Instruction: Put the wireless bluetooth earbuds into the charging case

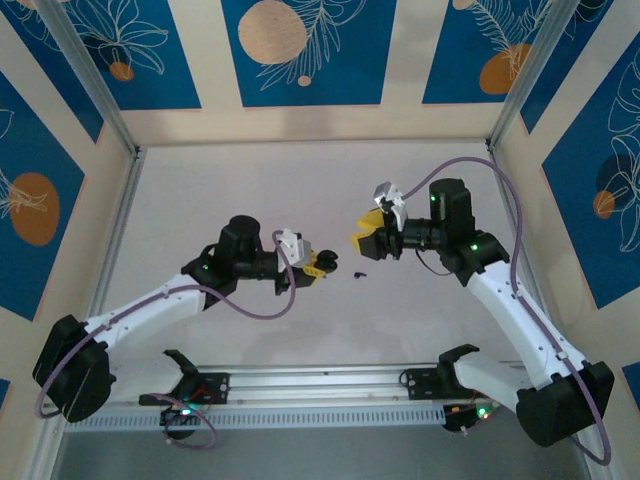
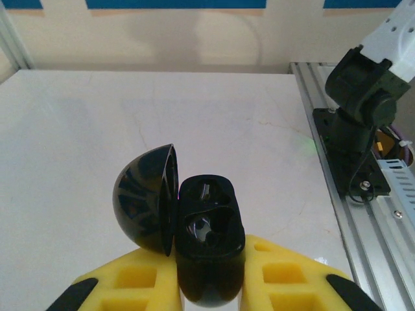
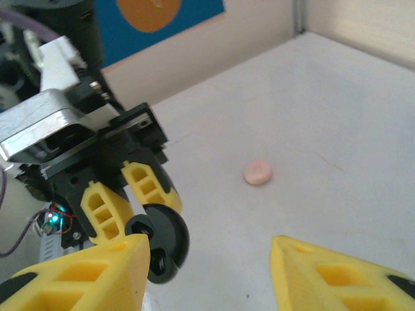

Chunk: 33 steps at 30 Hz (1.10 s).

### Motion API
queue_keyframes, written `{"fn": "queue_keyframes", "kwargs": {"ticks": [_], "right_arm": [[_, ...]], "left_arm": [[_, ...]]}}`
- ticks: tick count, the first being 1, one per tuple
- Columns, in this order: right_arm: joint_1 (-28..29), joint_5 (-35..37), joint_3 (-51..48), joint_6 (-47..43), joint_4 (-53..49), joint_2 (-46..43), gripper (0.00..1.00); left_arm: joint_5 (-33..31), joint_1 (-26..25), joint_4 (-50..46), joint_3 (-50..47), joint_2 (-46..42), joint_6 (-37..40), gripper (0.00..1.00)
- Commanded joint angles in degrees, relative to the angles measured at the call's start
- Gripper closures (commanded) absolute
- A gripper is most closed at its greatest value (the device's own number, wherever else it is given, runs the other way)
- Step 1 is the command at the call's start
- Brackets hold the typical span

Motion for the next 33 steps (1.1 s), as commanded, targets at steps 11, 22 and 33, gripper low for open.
{"fn": "queue_keyframes", "kwargs": {"ticks": [11, 22, 33], "right_arm": [[-1.88, 5.28, 7.73, 7.97, -20.91, 15.07, 0.52], [6.01, 17.03, 19.14, 5.15, -27.21, 33.84, 0.53], [12.97, 24.19, 30.02, 1.90, -31.83, 50.29, 0.54]], "left_arm": [[-13.56, 3.06, 24.72, -16.91, -3.79, -15.01, 0.80], [-22.63, 3.07, 23.85, -24.13, -11.20, -20.03, 0.80], [-26.59, 3.07, 15.55, -26.82, -19.38, -20.03, 0.79]]}}
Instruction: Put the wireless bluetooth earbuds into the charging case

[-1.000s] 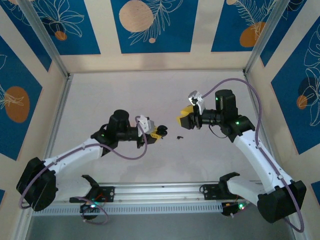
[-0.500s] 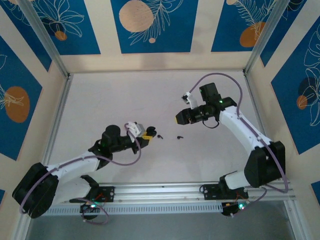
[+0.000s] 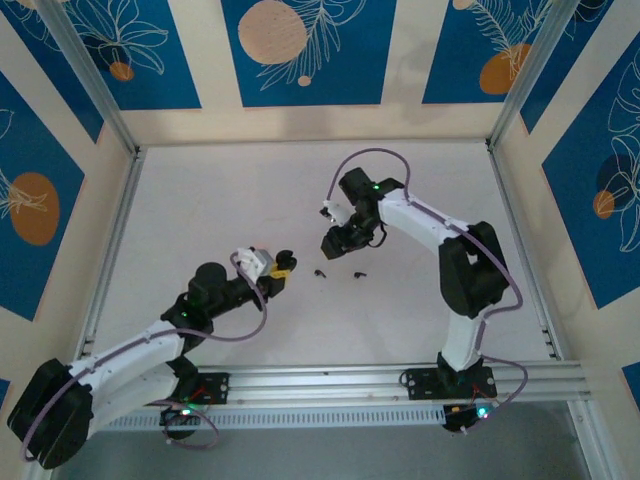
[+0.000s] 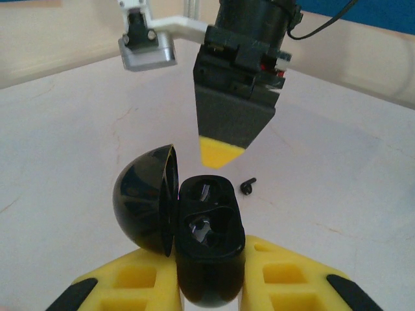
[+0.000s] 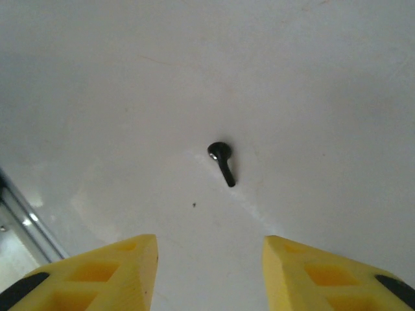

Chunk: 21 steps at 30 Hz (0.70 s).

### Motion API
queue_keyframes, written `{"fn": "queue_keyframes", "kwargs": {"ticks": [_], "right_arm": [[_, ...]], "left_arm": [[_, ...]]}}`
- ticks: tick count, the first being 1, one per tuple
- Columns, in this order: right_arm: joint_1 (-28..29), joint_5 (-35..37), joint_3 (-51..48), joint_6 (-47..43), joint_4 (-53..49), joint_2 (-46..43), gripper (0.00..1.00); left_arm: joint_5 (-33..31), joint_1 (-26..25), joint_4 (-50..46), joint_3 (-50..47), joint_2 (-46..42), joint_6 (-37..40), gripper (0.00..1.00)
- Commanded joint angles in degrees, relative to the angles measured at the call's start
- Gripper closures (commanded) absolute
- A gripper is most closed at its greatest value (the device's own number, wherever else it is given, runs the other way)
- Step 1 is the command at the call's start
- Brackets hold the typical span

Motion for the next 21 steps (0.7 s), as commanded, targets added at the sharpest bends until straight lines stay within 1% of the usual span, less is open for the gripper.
{"fn": "queue_keyframes", "kwargs": {"ticks": [1, 9, 14, 21], "right_arm": [[1.88, 2.98, 3.79, -2.50, -3.84, 3.59, 0.54], [5.36, 6.34, 8.42, -3.96, -4.86, 11.38, 0.55], [7.28, 8.94, 10.41, -5.07, -5.63, 14.40, 0.56], [8.40, 10.96, 11.66, -5.48, -5.67, 17.00, 0.59]], "left_arm": [[-2.12, 0.61, -3.85, -0.65, -2.34, -0.62, 0.79], [-3.94, 0.56, -6.91, -1.92, -6.24, -0.88, 0.79], [-4.68, 0.56, -8.70, -1.90, -7.53, -0.71, 0.79], [-5.01, 0.55, -9.27, -1.93, -8.36, -0.55, 0.79]]}}
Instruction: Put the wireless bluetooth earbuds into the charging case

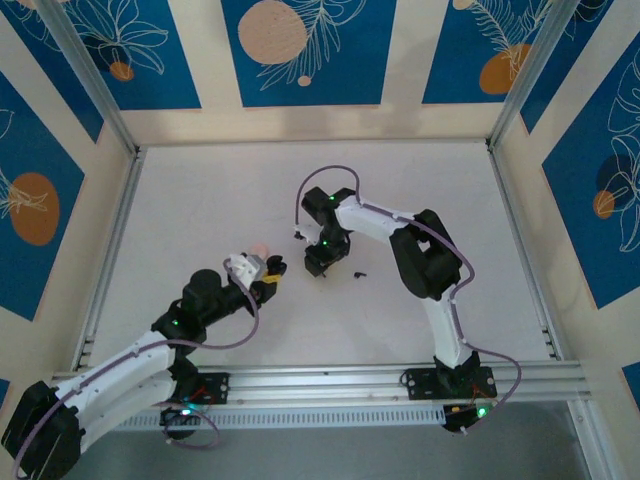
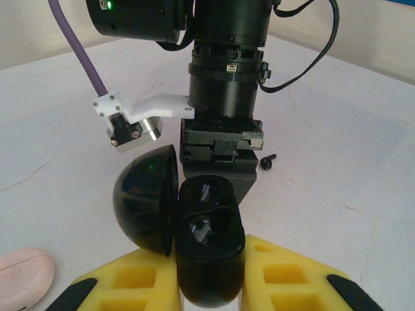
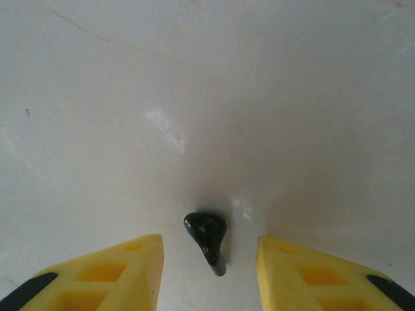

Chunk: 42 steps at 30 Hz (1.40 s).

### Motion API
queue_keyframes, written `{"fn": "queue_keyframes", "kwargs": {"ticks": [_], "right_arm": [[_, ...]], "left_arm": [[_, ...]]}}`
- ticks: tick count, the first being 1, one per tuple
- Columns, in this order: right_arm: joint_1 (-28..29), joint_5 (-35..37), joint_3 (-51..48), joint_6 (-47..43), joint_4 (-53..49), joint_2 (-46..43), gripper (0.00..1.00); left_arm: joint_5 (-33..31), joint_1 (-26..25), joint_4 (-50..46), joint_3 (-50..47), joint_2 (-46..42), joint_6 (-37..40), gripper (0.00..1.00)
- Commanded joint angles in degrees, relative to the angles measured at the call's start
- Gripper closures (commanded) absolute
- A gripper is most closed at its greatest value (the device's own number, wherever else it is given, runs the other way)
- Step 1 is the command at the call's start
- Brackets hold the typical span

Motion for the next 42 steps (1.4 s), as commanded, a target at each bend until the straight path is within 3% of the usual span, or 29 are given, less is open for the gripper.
{"fn": "queue_keyframes", "kwargs": {"ticks": [1, 24, 35, 42], "right_arm": [[0.54, 1.19, 1.86, -1.26, -1.51, 1.58, 0.59], [2.88, 5.42, 0.90, 2.62, 2.09, 3.26, 0.74], [0.64, -0.34, -5.92, 7.17, 10.53, -3.37, 0.80], [-4.27, -10.20, -17.50, 12.43, 22.75, -13.87, 0.82]], "left_arm": [[-0.80, 0.56, -0.34, -0.35, -0.64, -0.32, 0.79], [0.19, 0.56, -0.92, -0.53, -0.57, -0.11, 0.78], [3.34, 0.54, 1.71, -0.71, 3.79, 0.40, 0.78], [5.57, -0.04, 8.05, -0.70, 9.49, 0.05, 0.79]]}}
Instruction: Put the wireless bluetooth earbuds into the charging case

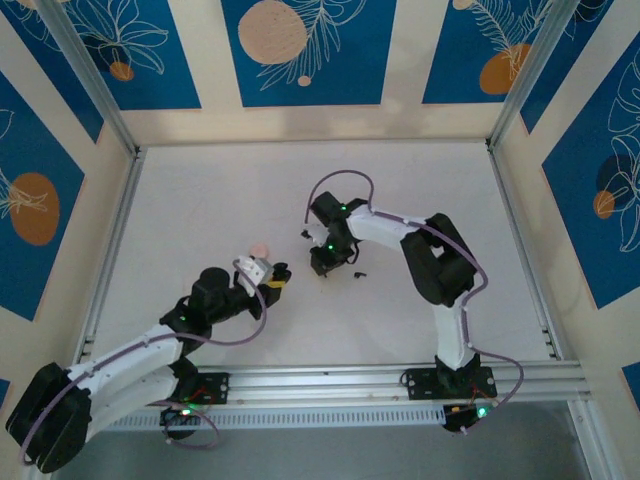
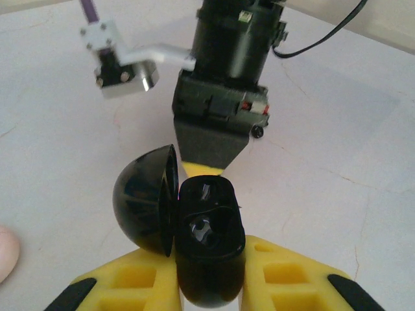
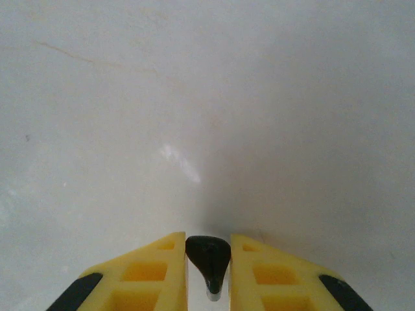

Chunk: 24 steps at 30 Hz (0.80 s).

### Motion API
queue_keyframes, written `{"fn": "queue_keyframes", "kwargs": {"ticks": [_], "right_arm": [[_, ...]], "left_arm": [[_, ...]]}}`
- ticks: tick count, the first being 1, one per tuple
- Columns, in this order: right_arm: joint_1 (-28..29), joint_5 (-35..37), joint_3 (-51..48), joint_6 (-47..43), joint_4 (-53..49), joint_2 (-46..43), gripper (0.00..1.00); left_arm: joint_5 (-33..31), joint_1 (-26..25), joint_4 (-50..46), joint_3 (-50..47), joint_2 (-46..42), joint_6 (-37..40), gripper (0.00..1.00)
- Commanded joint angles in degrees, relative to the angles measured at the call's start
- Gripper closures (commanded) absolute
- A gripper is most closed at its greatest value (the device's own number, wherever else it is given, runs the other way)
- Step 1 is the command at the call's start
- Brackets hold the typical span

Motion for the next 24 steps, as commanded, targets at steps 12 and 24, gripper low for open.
{"fn": "queue_keyframes", "kwargs": {"ticks": [12, 24], "right_arm": [[-10.16, -20.65, -23.27, 7.21, 26.57, -25.47, 0.83], [-14.07, -24.63, -30.27, 6.15, 27.80, -45.13, 0.82]], "left_arm": [[5.63, -2.81, 20.35, 3.68, 17.35, -1.28, 0.80], [14.47, -4.82, 30.11, 14.03, 29.53, -3.02, 0.80]]}}
